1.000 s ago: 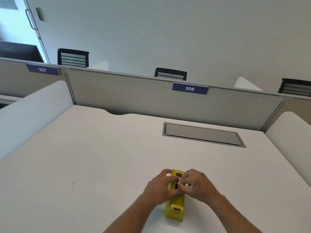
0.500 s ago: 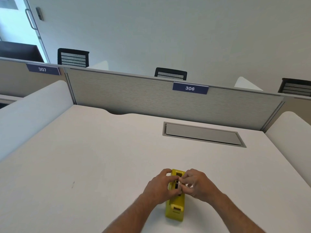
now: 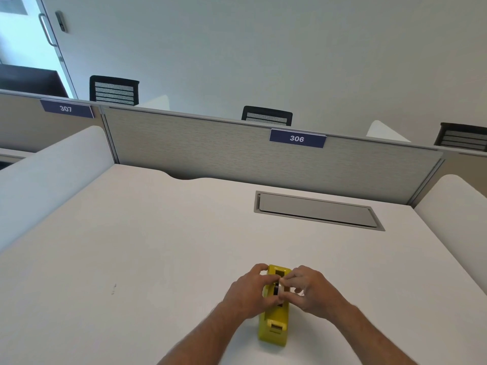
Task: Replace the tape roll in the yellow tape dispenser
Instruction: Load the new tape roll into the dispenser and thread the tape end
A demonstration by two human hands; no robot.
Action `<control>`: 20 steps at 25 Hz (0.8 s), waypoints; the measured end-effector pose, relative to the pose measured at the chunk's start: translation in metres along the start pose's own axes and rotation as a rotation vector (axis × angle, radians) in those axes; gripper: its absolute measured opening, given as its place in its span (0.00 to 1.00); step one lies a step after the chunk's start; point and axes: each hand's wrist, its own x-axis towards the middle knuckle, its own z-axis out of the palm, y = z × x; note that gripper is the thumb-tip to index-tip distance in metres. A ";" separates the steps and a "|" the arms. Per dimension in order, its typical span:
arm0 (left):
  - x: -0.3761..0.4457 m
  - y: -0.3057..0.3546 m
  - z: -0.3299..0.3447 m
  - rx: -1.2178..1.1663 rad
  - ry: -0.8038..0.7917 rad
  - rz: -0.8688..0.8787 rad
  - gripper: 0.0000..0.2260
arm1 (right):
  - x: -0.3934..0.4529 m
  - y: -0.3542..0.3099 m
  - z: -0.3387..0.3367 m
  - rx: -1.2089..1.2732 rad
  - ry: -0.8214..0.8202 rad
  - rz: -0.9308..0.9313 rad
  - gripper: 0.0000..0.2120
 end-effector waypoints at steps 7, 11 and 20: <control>0.004 0.002 -0.007 0.057 0.008 0.033 0.30 | -0.003 -0.002 0.002 -0.018 0.069 -0.001 0.07; 0.004 0.003 -0.007 0.040 0.031 0.061 0.27 | -0.005 -0.003 0.005 0.003 0.090 0.033 0.08; 0.003 0.003 -0.013 0.074 -0.008 0.085 0.24 | -0.013 -0.009 0.019 0.021 0.235 0.064 0.06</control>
